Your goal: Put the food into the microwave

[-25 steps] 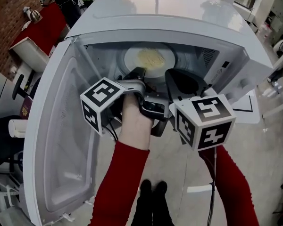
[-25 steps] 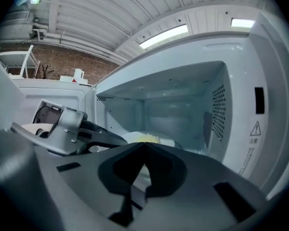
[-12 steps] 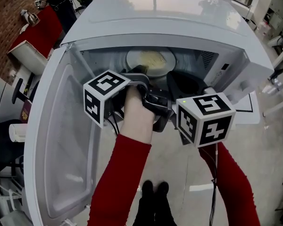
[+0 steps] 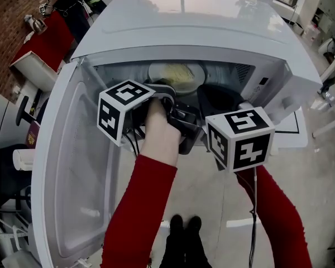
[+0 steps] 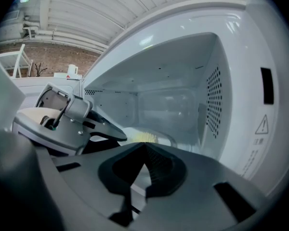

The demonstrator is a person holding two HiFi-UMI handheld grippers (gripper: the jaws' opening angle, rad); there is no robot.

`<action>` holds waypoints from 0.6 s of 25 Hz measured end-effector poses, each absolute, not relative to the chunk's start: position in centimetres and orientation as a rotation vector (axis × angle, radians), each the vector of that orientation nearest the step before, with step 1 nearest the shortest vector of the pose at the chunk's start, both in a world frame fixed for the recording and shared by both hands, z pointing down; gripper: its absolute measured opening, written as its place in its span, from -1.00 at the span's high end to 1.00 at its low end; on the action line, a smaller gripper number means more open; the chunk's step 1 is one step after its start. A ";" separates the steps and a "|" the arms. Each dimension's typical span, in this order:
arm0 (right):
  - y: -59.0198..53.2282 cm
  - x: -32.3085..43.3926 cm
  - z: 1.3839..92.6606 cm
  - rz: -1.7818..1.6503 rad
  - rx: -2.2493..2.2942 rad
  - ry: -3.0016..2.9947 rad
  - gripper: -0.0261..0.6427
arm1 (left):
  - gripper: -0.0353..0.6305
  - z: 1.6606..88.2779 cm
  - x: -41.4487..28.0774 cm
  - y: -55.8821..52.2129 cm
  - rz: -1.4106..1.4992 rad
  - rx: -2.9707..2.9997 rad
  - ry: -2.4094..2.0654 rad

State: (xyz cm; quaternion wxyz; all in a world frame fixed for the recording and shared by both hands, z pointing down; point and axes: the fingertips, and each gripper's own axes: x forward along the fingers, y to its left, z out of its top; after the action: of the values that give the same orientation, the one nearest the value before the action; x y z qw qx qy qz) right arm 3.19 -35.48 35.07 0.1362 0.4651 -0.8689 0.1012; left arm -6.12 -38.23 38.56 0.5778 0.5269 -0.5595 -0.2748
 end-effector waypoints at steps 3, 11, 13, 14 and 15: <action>-35.6 3.3 35.0 0.272 1.347 -2.504 0.88 | 0.81 38.6 -6.2 -38.4 -0.569 1.261 -1.357; -35.8 3.9 35.8 0.233 1.340 -2.450 0.88 | 0.77 38.3 -6.5 -38.9 -0.395 1.374 -1.481; -35.8 3.8 35.9 0.230 1.336 -2.448 0.88 | 0.75 38.3 -6.7 -39.0 -0.352 1.409 -1.515; -35.8 3.7 35.8 0.226 1.334 -2.448 0.88 | 0.73 38.3 -6.7 -39.0 -0.332 1.424 -1.531; -35.8 3.7 35.8 0.220 1.333 -2.448 0.88 | 0.73 38.3 -6.7 -39.0 -0.316 1.434 -1.542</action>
State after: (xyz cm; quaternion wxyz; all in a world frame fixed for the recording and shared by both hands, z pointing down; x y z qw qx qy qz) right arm 3.68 -35.83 35.78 0.1717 0.4696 -0.8625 0.0776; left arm -6.66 -38.97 38.34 0.4846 0.5891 -0.6335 -0.1298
